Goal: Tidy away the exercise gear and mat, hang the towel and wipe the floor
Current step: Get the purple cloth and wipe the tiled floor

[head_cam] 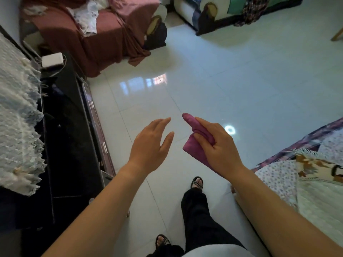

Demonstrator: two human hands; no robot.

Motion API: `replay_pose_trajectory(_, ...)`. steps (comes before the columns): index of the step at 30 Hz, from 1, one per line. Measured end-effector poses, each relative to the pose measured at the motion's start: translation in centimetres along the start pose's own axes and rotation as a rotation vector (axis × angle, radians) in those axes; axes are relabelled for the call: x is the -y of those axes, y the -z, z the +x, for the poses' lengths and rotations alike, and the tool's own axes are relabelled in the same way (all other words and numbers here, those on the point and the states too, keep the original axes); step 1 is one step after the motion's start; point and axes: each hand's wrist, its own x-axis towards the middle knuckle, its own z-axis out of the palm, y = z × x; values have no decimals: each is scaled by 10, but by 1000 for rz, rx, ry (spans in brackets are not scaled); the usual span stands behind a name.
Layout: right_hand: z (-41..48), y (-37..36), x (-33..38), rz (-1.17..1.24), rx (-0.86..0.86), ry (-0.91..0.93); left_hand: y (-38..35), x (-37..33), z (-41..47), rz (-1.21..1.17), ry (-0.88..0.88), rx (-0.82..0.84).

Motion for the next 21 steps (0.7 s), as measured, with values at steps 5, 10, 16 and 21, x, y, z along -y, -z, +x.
replay_pose_trajectory(5,79,19,-39,12,-18,-50,-18,-10,96,17,-18,27)
replay_pose_trajectory(10,161,52,-75,34,-34,-109,-31,-37,193,30,-39,70)
replay_pose_trajectory(16,240,75,-113,33,-26,-142,-44,-49,282,41,-2,106)
replay_pose_trajectory(21,294,74,-131,45,-34,-171,-51,-44,344,43,-25,137)
